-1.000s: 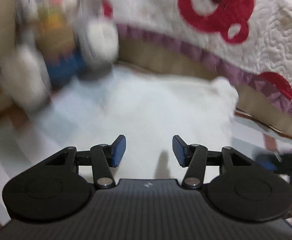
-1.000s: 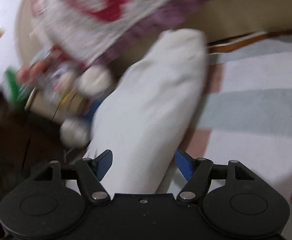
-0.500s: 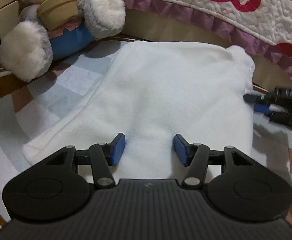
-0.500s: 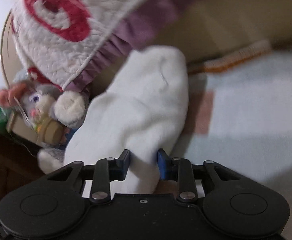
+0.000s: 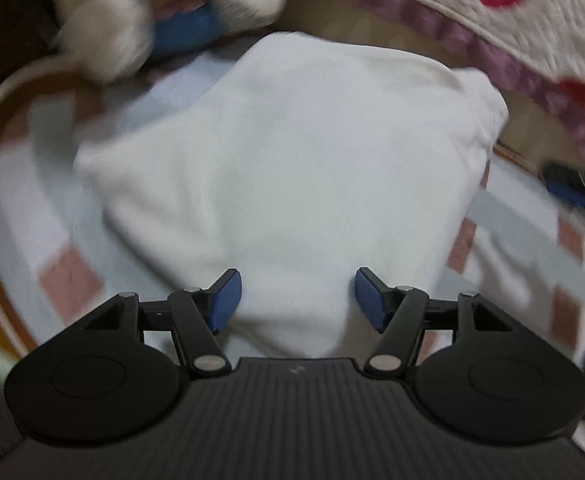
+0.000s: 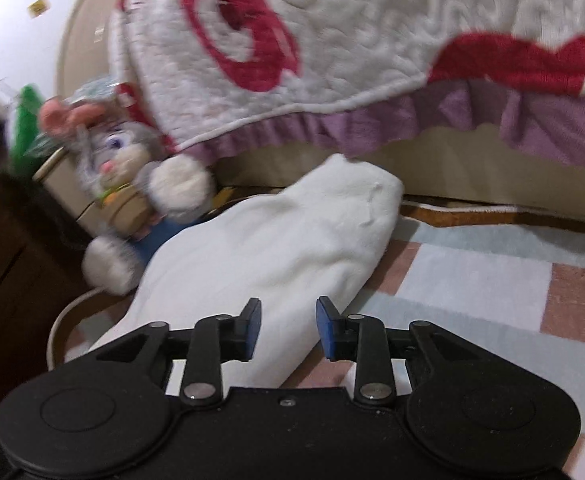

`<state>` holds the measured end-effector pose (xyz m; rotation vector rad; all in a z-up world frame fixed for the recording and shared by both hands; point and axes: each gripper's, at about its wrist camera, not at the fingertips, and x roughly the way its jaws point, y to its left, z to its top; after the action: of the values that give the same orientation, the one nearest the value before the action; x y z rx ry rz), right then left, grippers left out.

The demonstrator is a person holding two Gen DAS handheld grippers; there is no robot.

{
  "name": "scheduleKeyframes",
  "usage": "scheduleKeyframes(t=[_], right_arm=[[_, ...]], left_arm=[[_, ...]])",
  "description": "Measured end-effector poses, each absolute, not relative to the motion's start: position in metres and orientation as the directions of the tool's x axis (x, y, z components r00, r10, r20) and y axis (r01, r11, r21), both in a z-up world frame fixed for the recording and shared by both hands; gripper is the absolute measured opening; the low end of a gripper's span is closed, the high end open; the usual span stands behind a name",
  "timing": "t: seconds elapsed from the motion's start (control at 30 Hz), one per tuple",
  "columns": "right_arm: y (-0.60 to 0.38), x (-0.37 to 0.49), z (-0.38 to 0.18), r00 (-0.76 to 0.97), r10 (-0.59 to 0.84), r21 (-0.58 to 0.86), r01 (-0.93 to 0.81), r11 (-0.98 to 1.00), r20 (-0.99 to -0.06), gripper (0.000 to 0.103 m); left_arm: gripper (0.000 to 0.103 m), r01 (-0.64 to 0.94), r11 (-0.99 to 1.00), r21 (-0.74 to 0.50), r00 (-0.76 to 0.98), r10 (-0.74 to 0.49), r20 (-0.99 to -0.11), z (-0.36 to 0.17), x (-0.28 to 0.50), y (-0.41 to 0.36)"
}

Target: Fold clothes

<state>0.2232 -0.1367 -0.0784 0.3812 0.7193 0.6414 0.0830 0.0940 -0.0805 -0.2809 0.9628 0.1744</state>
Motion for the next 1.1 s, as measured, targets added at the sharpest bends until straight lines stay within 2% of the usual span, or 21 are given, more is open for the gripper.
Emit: scheduleKeyframes(t=[0.1, 0.17, 0.23, 0.33, 0.4, 0.43, 0.53, 0.67, 0.77, 0.9, 1.1], right_arm=[[-0.136, 0.192, -0.064, 0.507, 0.722, 0.512, -0.509, 0.692, -0.471, 0.059], [-0.134, 0.164, -0.051, 0.468, 0.73, 0.467, -0.564, 0.681, -0.498, 0.059], [-0.14, 0.137, -0.038, 0.484, 0.715, 0.42, -0.586, 0.693, -0.505, 0.06], [-0.153, 0.097, -0.017, 0.523, 0.675, 0.338, -0.6, 0.725, -0.52, 0.063], [-0.173, 0.076, -0.004, 0.561, 0.652, 0.333, -0.571, 0.751, -0.51, 0.068], [-0.185, 0.068, 0.001, 0.576, 0.647, 0.344, -0.553, 0.759, -0.5, 0.073], [-0.219, 0.045, 0.013, 0.617, 0.634, 0.377, -0.509, 0.773, -0.466, 0.078], [-0.244, 0.011, 0.023, 0.645, 0.629, 0.366, -0.511, 0.777, -0.435, 0.08], [-0.248, -0.016, 0.031, 0.656, 0.617, 0.307, -0.536, 0.786, -0.434, 0.081], [-0.243, -0.05, 0.043, 0.679, 0.6, 0.217, -0.567, 0.794, -0.423, 0.082], [-0.245, -0.079, 0.049, 0.693, 0.573, 0.178, -0.558, 0.81, -0.437, 0.085]], left_arm=[[0.063, -0.283, 0.945, -0.165, 0.566, 0.025, -0.824, -0.064, 0.062, 0.083], [0.065, -0.249, 0.959, -0.135, 0.599, 0.043, -0.8, -0.046, 0.045, 0.065], [0.076, -0.224, 0.971, -0.089, 0.63, 0.074, -0.773, -0.028, 0.029, 0.043], [0.083, -0.187, 0.982, -0.018, 0.669, 0.114, -0.735, -0.002, 0.012, 0.009], [0.088, -0.154, 0.988, 0.031, 0.685, 0.129, -0.717, 0.014, 0.004, -0.011], [0.096, -0.152, 0.987, 0.046, 0.694, 0.14, -0.706, 0.02, -0.003, -0.02], [0.102, -0.155, 0.984, 0.082, 0.712, 0.169, -0.682, 0.035, -0.023, -0.045], [0.103, -0.148, 0.985, 0.088, 0.7, 0.167, -0.694, 0.039, -0.05, -0.069], [0.103, -0.154, 0.985, 0.077, 0.696, 0.164, -0.699, 0.04, -0.072, -0.079], [0.103, -0.2, 0.974, 0.107, 0.715, 0.22, -0.664, 0.043, -0.098, -0.089], [0.103, -0.201, 0.973, 0.112, 0.724, 0.225, -0.652, 0.045, -0.123, -0.097]])
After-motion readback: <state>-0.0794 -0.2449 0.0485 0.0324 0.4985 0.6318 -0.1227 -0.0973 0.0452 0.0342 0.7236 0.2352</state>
